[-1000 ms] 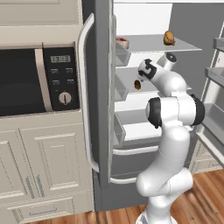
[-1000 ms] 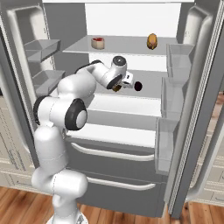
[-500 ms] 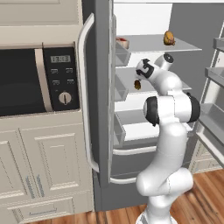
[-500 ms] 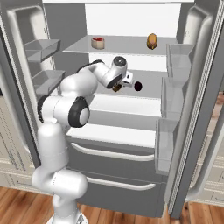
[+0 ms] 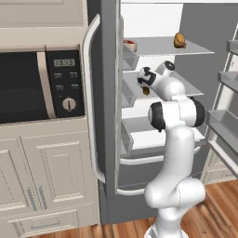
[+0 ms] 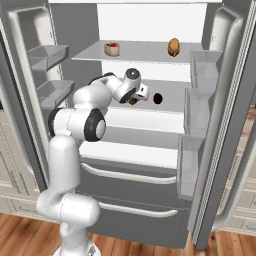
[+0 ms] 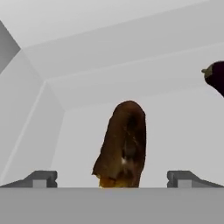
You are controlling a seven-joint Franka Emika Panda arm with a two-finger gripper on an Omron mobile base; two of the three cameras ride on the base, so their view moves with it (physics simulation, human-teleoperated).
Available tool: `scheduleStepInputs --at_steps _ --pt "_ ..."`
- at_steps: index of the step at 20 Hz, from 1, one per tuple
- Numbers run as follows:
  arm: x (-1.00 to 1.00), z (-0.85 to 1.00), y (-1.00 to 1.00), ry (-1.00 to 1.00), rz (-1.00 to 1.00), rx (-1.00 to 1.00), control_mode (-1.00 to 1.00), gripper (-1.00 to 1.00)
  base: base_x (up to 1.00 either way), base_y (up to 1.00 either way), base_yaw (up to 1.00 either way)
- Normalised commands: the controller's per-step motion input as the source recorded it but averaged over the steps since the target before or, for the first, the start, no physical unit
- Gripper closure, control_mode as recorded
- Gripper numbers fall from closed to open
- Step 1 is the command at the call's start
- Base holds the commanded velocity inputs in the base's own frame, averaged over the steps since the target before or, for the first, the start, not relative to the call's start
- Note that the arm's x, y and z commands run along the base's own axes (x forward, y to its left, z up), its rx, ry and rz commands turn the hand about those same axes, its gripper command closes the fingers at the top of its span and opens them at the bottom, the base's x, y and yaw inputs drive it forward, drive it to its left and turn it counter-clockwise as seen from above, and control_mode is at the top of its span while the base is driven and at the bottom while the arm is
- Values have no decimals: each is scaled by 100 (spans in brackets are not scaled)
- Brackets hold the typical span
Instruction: Gather the eggplant and sweet potato from the fridge and place them on a tray on the dining counter. Then gather the steak and chicken drumstick from the fridge and place them on the other tray.
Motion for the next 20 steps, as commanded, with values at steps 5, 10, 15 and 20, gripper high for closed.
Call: scheduleStepInputs --at_steps 5,10,15,20 --pt "39 -19 0 0 0 0 -100 -100 0 0 0" --pt "28 -7 0 0 0 0 -100 -100 0 0 0" --pt "17 -3 -5 0 0 0 -100 -100 0 0 0" --pt "14 -12 -13 0 0 -3 -100 -100 0 0 0"
